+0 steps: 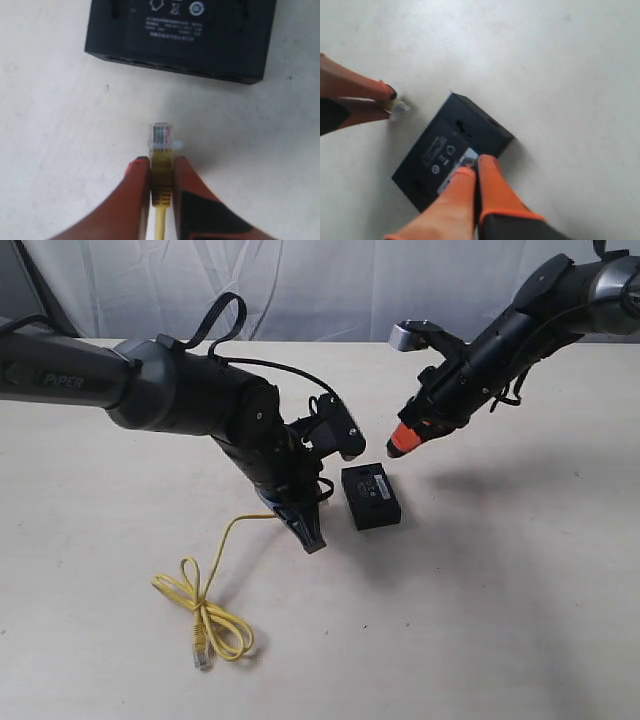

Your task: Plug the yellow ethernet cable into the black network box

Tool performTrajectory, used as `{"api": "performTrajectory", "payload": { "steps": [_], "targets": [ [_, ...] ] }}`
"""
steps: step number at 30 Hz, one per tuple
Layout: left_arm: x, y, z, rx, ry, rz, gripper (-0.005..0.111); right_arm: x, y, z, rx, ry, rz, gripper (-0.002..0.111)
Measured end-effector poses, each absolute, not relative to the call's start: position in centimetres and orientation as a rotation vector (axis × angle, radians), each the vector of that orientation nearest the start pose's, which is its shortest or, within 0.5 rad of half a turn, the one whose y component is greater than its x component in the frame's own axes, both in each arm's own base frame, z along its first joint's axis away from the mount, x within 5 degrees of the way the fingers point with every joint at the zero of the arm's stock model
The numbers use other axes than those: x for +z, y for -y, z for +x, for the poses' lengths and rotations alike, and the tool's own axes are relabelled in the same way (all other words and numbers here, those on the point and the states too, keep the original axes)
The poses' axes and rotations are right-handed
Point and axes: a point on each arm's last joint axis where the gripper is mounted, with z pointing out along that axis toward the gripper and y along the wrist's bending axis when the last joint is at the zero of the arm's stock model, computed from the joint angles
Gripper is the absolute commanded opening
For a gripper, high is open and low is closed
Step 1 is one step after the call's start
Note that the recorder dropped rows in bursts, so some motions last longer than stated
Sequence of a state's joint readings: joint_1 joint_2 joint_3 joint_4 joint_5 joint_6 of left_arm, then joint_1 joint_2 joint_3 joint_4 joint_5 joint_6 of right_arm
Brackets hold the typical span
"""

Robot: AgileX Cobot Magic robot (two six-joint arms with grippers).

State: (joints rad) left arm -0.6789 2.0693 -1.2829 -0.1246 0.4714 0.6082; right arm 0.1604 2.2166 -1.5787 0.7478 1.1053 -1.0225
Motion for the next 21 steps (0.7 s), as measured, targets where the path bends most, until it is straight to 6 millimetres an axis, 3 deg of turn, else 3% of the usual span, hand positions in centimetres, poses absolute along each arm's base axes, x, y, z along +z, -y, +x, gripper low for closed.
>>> {"api": "performTrajectory", "payload": {
  "steps": [7,21],
  "targets": [
    [12.3,26.3,31.9,-0.123,-2.267,1.57,0.0,11.6,-11.3,41.6,0.9,-2.723,-1.002,-0.001],
    [12.0,27.5,33.0,-0.148,-2.295,1.61,0.0,8.7,-13.0,41.7,0.959,-2.737,-0.952,-0.001]
  ]
}}
